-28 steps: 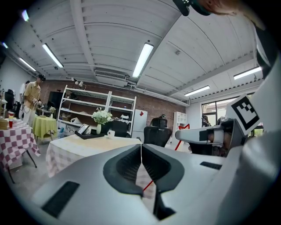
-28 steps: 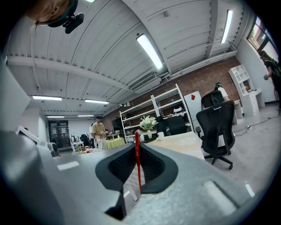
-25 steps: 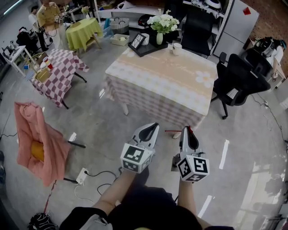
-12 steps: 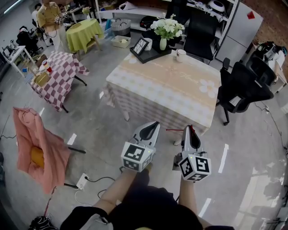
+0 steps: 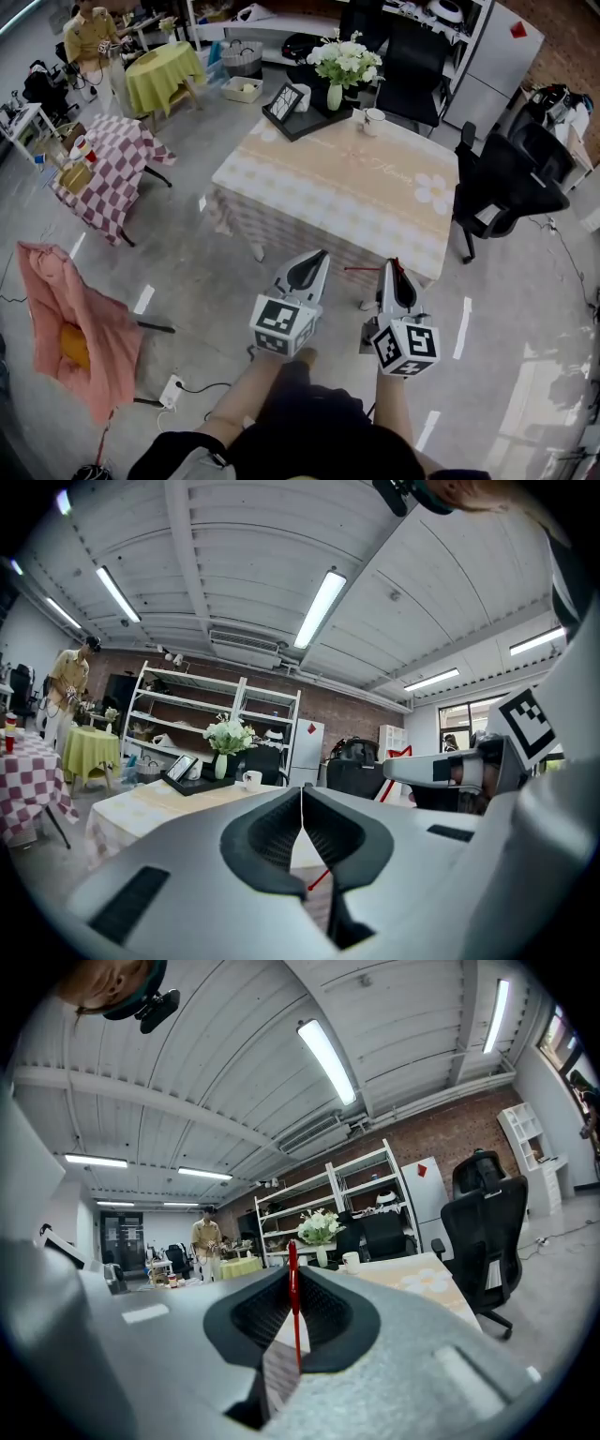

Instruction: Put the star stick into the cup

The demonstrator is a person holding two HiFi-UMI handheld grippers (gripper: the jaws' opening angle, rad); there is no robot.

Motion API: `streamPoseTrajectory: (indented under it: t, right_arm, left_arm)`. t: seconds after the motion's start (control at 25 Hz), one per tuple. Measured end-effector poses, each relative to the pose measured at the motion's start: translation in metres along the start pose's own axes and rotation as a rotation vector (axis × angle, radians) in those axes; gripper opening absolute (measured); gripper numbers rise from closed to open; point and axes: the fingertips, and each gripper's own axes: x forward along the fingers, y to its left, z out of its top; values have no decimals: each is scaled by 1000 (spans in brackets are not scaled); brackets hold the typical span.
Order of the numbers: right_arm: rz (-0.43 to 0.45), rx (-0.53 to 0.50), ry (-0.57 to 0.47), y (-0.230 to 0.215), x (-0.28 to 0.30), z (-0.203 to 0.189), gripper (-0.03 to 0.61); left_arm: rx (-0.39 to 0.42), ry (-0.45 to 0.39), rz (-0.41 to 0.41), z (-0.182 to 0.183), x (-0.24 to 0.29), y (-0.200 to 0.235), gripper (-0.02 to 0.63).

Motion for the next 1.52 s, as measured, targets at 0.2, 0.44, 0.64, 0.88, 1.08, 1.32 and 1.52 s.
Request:
streamPoseTrajectory:
  t: [0.2, 0.44, 0.64, 0.88, 1.08, 1.32, 1.52]
  right_arm:
    - [-22, 0, -1, -8, 16, -2, 17]
    - [-33, 2, -2, -16, 35, -1, 17]
    - [-44, 13, 4, -21, 47, -4, 17]
    - [-57, 23, 7, -24, 47, -3, 17]
    - [-77, 27, 1, -28, 40, 0, 17]
    - [-93, 32, -5, -32, 34, 4, 17]
    - [-100, 34, -9, -35, 35, 3, 17]
  left_arm:
    - [-5, 2, -24, -2, 19, 9, 12]
    - [-8, 6, -37, -2, 39, 20, 12]
    - [-19, 15, -44, -6, 52, 29, 12]
    - [-36, 25, -56, -12, 55, 28, 12]
    - [-38, 32, -59, -15, 53, 28, 12]
    - [-34, 39, -63, -15, 52, 25, 12]
    - [-15, 35, -59, -17, 53, 27, 12]
